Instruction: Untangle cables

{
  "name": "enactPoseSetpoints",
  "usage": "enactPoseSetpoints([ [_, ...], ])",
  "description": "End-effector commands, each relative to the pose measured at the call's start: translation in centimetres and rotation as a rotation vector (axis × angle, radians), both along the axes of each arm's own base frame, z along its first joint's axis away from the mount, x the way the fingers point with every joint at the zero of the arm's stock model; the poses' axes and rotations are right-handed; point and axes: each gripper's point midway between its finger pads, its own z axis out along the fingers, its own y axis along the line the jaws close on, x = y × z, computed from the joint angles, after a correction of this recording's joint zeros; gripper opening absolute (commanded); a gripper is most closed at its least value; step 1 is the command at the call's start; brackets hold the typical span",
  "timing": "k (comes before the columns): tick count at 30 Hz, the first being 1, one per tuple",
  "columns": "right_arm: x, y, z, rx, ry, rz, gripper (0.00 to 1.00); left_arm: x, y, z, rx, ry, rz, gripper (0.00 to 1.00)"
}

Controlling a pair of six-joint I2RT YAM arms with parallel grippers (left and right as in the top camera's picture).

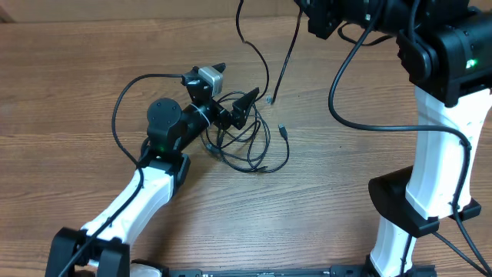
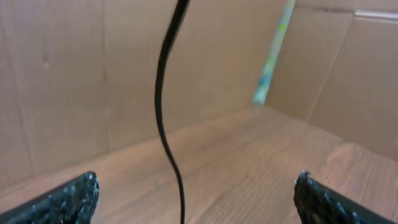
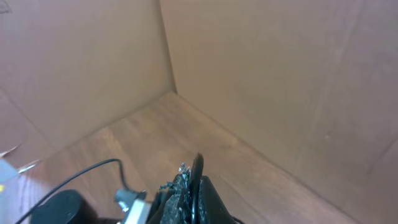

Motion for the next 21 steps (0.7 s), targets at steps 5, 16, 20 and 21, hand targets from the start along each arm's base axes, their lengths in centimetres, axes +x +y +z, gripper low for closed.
enactPoseSetpoints([
  [5, -4.7, 1.7, 1.2, 0.071, 0.034, 0.225, 0.04, 1.4, 0.1, 0.6, -0.045, -0.088, 0.021, 1.0],
  [16, -9.6, 3.0, 2.1, 0.16, 0.106, 0.503, 0.04, 2.9, 1.3, 0.7, -0.062, -0.115, 0.124, 1.0],
  [20, -10.5, 3.1, 2.4, 0.179, 0.112, 0.555, 0.04, 2.7, 1.4, 2.0, -0.08, -0.165, 0.122, 0.95],
  [21, -10.5, 3.1, 2.4, 0.18, 0.112, 0.558, 0.04, 2.7, 1.4, 2.1, -0.082, -0.169, 0.122, 0.91],
])
